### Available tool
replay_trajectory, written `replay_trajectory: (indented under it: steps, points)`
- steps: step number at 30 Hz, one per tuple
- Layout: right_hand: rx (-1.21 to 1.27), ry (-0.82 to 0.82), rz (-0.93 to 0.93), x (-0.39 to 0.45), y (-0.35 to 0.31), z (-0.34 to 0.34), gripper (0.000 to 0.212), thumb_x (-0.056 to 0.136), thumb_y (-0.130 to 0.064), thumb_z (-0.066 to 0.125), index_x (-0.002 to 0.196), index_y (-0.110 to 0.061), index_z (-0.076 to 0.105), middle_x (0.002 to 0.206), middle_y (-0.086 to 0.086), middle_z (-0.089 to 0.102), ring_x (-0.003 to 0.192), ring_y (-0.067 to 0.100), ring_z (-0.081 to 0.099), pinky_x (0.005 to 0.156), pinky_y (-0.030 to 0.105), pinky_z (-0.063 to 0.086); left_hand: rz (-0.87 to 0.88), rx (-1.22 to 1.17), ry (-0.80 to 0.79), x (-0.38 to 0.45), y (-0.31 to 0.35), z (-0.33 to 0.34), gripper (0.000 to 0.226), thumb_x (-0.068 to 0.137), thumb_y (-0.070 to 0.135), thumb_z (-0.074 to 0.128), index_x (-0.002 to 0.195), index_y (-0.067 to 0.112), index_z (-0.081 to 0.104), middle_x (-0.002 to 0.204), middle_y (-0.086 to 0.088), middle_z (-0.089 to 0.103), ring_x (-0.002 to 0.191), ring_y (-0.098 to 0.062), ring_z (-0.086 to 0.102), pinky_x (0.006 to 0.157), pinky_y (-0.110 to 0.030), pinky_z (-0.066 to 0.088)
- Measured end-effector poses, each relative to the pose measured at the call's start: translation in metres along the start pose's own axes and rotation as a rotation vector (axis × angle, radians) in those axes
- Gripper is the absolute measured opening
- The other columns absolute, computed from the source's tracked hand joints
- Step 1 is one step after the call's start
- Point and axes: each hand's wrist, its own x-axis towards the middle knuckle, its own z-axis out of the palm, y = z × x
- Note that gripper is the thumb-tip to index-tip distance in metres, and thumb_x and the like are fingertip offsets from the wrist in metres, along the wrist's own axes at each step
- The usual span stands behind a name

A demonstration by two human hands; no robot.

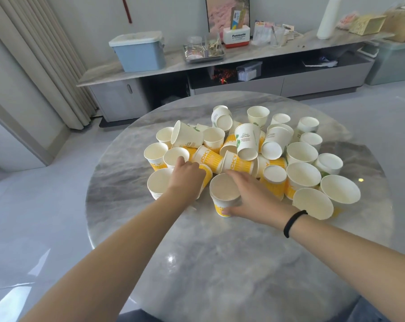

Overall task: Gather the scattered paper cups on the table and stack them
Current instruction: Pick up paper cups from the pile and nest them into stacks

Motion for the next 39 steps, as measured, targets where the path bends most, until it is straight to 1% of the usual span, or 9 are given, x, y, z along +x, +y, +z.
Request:
replay_trajectory:
  steps: [5,9,16,20,25,31,34,36,39]
  points:
    - [0.281,0.023,0.101,0.003,0.009,0.017,0.089,0.059,-0.047,0.079,0.135,-0.028,0.036,0.132,-0.006,0.051,0.119,0.014,0.051,0.097,0.04,0.047,0.049,0.019,0.03,0.01,-0.004,0.004,0.024,0.084,0.004,0.052,0.1,0.018,0.063,0.105,-0.003,0.064,0.098,-0.024,0.061,0.094,-0.032,0.031]
    - [0.437,0.006,0.146,0.0,0.011,0.022,0.091,0.063,-0.036,0.084,0.137,-0.023,0.033,0.132,-0.008,0.048,0.119,0.009,0.047,0.095,0.024,0.04,-0.006,-0.067,0.077,0.016,-0.008,0.006,0.024,0.089,0.008,0.049,0.1,0.021,0.066,0.105,0.002,0.068,0.097,-0.023,0.059,0.08,-0.028,0.025]
    - [0.479,0.104,0.232,-0.008,0.007,0.016,0.075,0.065,-0.028,0.082,0.123,-0.021,0.035,0.112,-0.009,0.051,0.106,0.015,0.054,0.084,0.027,0.045,-0.175,-0.485,0.223,0.009,-0.021,-0.003,0.028,0.095,0.023,0.047,0.109,0.022,0.072,0.104,-0.003,0.072,0.098,-0.028,0.059,0.084,-0.029,0.035]
    - [0.297,0.16,0.233,-0.021,0.012,0.005,0.072,0.065,-0.034,0.078,0.122,-0.021,0.036,0.112,-0.006,0.048,0.101,0.014,0.051,0.076,0.028,0.045,-0.34,-0.955,0.266,0.006,-0.029,-0.01,0.019,0.089,0.02,0.06,0.098,0.014,0.075,0.096,-0.007,0.074,0.089,-0.024,0.063,0.07,-0.029,0.046]
    - [0.34,0.15,0.226,-0.013,0.017,0.004,0.077,0.065,-0.037,0.081,0.127,-0.02,0.039,0.121,0.0,0.049,0.107,0.014,0.051,0.081,0.023,0.04,-0.312,-1.294,0.048,0.007,-0.026,-0.015,0.018,0.085,0.021,0.067,0.099,0.014,0.075,0.078,0.004,0.066,0.069,-0.009,0.055,0.066,-0.02,0.046]
    - [0.473,0.23,0.121,0.007,0.004,-0.003,0.076,0.063,-0.041,0.083,0.128,-0.027,0.045,0.122,-0.006,0.052,0.108,0.008,0.052,0.083,0.02,0.043,-0.134,-1.271,-0.159,0.009,-0.021,-0.022,0.037,0.085,0.042,0.043,0.091,0.018,0.071,0.094,0.001,0.067,0.088,-0.017,0.058,0.092,-0.034,0.048]
    - [0.459,0.198,0.118,0.017,-0.001,-0.002,0.08,0.062,-0.052,0.079,0.131,-0.032,0.045,0.123,-0.009,0.053,0.112,0.006,0.052,0.091,0.026,0.047,-0.091,-1.259,-0.285,0.011,-0.025,-0.024,0.057,0.082,0.055,0.023,0.097,0.018,0.063,0.11,0.0,0.063,0.108,-0.022,0.051,0.11,-0.046,0.032]
    - [0.4,0.159,0.136,0.027,-0.002,0.0,0.087,0.059,-0.062,0.074,0.135,-0.033,0.042,0.126,-0.008,0.053,0.115,0.007,0.052,0.095,0.033,0.048,-0.182,-1.018,-0.148,0.015,-0.03,-0.022,0.054,0.097,0.044,0.021,0.11,0.013,0.063,0.104,-0.008,0.061,0.109,-0.029,0.045,0.105,-0.04,0.026]
    - [0.322,0.105,0.196,0.042,-0.005,0.005,0.088,0.065,-0.058,0.073,0.139,-0.027,0.038,0.133,-0.003,0.049,0.12,0.012,0.05,0.097,0.032,0.045,-0.344,-0.694,0.086,0.032,-0.05,-0.009,0.039,0.098,0.029,0.032,0.09,0.008,0.064,0.088,-0.011,0.063,0.094,-0.03,0.052,0.081,-0.034,0.027]
